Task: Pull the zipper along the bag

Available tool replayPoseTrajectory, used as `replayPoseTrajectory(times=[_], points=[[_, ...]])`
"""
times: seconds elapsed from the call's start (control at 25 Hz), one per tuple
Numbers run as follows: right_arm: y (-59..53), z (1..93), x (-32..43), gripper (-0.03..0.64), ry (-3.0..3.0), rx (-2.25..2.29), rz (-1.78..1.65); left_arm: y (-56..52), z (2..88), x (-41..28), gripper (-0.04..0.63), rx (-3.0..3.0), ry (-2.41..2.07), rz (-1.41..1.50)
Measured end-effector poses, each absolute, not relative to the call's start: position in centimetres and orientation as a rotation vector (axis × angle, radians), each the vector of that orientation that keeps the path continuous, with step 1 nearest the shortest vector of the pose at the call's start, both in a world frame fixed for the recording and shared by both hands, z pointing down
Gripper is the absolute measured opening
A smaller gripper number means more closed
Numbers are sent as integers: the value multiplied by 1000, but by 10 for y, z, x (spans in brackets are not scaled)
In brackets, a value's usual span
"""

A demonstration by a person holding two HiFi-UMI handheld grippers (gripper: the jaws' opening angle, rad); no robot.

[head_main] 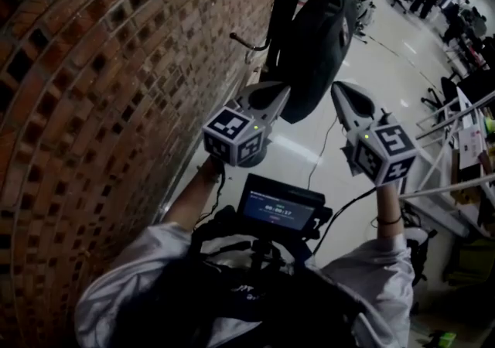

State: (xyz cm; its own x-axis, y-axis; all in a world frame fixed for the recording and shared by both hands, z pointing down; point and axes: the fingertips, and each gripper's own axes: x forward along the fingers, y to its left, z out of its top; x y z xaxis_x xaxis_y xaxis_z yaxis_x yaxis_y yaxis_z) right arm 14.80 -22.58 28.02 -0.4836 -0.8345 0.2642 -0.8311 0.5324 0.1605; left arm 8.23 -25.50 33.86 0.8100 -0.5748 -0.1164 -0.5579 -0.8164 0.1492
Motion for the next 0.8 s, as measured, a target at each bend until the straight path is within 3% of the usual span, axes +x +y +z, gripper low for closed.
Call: replayPoseTrajectory(times=[0.4,0.8], points=[[-165,340,160,0,-2642,1534,329,-204,375,41,7,2712,-1133,-215],[-96,373,178,-2,-2697,1427,333,-122,388,28,6,2534,-1420,-268]])
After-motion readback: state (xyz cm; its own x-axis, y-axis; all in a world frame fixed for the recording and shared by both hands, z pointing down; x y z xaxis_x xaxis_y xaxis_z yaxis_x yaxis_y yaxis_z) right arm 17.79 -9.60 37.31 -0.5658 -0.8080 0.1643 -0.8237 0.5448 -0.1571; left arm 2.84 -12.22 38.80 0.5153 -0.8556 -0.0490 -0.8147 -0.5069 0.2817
